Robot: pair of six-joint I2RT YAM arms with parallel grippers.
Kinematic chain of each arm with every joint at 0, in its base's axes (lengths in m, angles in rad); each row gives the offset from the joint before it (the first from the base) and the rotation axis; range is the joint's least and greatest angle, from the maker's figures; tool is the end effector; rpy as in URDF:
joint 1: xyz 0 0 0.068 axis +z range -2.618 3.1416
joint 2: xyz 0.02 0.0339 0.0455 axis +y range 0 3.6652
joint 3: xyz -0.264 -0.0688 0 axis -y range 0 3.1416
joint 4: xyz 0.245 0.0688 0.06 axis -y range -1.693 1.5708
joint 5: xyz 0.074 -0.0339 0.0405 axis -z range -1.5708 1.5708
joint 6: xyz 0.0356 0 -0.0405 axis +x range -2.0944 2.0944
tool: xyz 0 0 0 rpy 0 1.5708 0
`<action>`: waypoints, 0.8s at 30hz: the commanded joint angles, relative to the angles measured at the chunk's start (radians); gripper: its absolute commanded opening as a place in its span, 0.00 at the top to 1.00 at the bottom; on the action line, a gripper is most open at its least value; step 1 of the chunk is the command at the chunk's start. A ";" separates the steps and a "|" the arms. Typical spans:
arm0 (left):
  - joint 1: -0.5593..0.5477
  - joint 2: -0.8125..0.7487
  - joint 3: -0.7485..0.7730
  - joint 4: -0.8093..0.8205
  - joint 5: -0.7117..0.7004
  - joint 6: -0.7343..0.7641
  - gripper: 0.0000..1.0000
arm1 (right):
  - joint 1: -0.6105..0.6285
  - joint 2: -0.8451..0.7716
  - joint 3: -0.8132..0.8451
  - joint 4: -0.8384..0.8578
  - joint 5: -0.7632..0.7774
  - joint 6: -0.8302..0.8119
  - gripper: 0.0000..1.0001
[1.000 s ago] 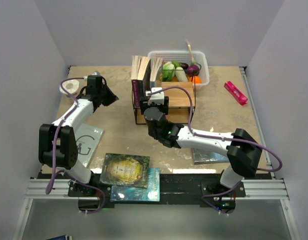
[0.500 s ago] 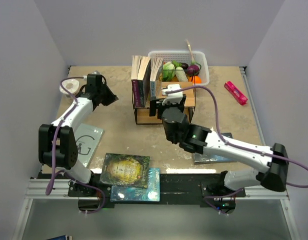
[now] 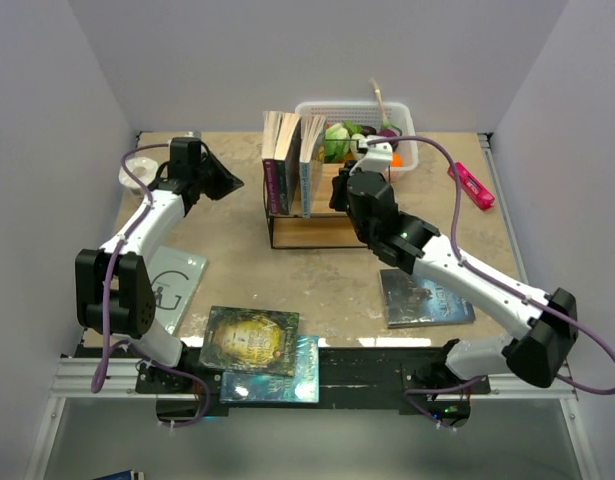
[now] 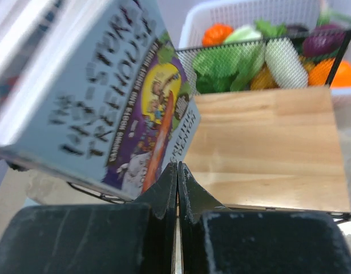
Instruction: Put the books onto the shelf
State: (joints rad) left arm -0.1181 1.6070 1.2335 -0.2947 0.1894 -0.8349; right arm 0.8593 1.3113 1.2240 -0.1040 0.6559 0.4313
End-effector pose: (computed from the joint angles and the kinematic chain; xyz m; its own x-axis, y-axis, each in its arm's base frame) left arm 0.3618 -0.0497 0.2763 -0.6075 -0.6610 -0.4404 -0.2799 0.6971 -0.6601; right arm 0.2136 0.2145 0.3876 -0.2003 0.2751 -0.9403 -0.1382 0.9422 0.3051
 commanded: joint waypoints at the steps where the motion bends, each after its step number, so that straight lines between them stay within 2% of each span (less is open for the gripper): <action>1: 0.008 0.008 0.030 0.094 0.130 -0.033 0.89 | -0.086 0.048 0.040 -0.007 -0.176 0.222 1.00; 11: 0.003 0.010 -0.015 0.140 0.202 -0.063 0.89 | -0.218 0.218 0.091 0.072 -0.381 0.359 1.00; 24: -0.046 0.008 0.011 0.181 0.249 -0.089 0.89 | -0.227 0.351 0.187 0.090 -0.492 0.368 1.00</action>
State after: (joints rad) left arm -0.1509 1.6104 1.2236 -0.1623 0.3962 -0.9028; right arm 0.6327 1.6638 1.3525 -0.0605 0.2085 0.7792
